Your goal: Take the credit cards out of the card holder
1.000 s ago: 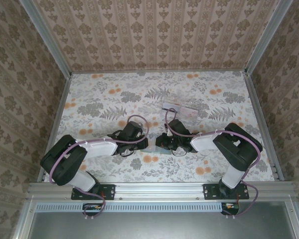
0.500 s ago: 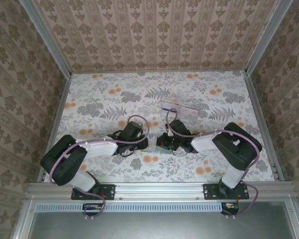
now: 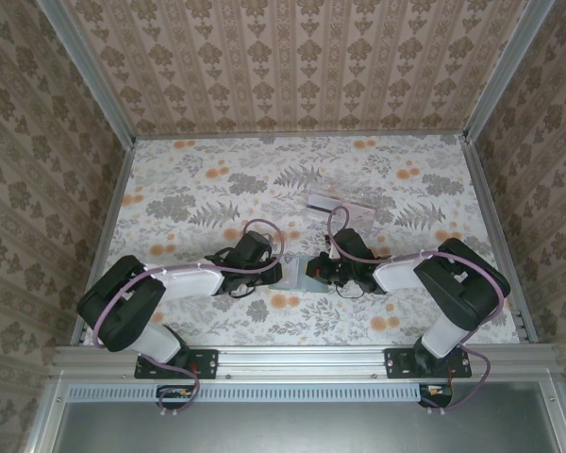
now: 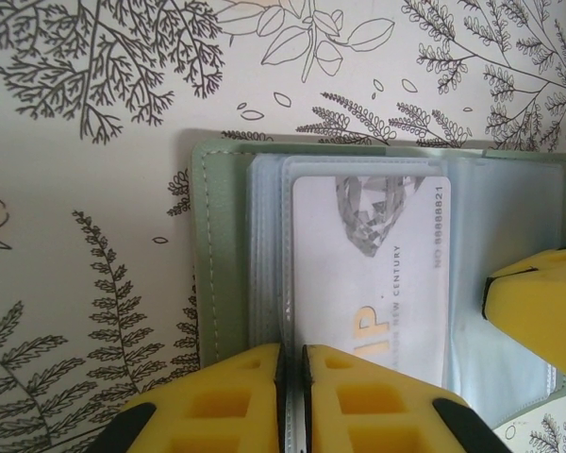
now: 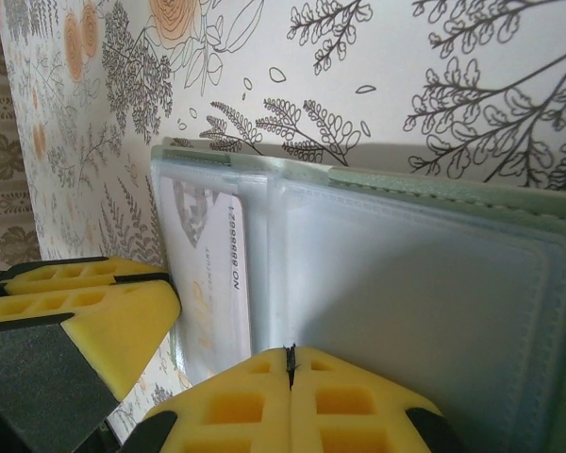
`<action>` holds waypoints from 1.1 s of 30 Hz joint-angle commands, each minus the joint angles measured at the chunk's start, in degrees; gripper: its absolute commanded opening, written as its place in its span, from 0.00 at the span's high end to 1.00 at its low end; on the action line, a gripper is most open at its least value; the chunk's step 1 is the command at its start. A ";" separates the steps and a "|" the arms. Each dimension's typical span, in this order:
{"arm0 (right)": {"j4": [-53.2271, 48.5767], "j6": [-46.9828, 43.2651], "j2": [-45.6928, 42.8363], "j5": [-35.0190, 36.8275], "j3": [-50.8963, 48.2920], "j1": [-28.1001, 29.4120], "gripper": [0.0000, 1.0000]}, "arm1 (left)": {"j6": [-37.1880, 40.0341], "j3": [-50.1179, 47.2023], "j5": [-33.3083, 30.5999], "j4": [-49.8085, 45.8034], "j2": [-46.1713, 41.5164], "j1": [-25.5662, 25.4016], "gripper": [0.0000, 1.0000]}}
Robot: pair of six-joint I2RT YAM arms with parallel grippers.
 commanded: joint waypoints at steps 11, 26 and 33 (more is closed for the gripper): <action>-2.27 -2.96 0.41 -0.36 3.47 1.72 0.86 | -0.75 0.27 0.91 -4.27 2.90 -0.45 0.90; -3.74 -3.65 2.92 -0.02 4.34 2.64 0.82 | -0.80 0.25 0.99 -4.20 3.04 -0.50 0.90; -4.40 -3.86 3.29 0.08 5.18 3.12 0.81 | -0.84 0.34 1.08 -4.12 3.22 -0.59 0.90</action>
